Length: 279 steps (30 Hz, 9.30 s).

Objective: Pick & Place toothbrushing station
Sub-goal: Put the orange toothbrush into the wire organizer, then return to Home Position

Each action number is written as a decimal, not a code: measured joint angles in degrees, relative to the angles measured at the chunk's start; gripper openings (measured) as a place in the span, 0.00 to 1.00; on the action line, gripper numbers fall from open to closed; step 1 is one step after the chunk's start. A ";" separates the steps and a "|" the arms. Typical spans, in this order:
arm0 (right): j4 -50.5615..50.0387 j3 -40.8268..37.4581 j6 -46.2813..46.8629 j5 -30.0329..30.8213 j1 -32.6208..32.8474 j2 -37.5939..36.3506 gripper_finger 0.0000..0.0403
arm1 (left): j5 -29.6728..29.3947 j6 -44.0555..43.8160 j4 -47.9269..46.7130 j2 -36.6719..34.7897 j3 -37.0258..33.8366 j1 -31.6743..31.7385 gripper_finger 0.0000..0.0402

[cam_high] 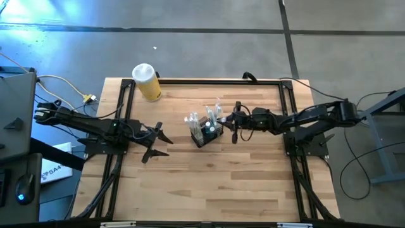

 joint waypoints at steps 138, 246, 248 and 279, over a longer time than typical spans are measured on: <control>-31.76 -26.95 6.98 6.40 21.30 -62.10 0.01 | 2.09 0.04 -18.97 -41.40 -12.61 -0.02 0.00; -39.78 -27.10 6.51 6.40 20.55 -62.08 0.01 | 0.94 -0.02 -18.80 -41.38 -12.76 0.00 0.00; -39.78 -27.10 6.51 6.42 20.57 -62.08 0.01 | 0.94 -0.01 -18.80 -41.39 -12.76 -0.01 0.00; -39.78 -27.09 6.52 6.41 20.56 -62.08 0.01 | 0.94 -0.02 -18.80 -41.38 -12.76 -0.02 0.00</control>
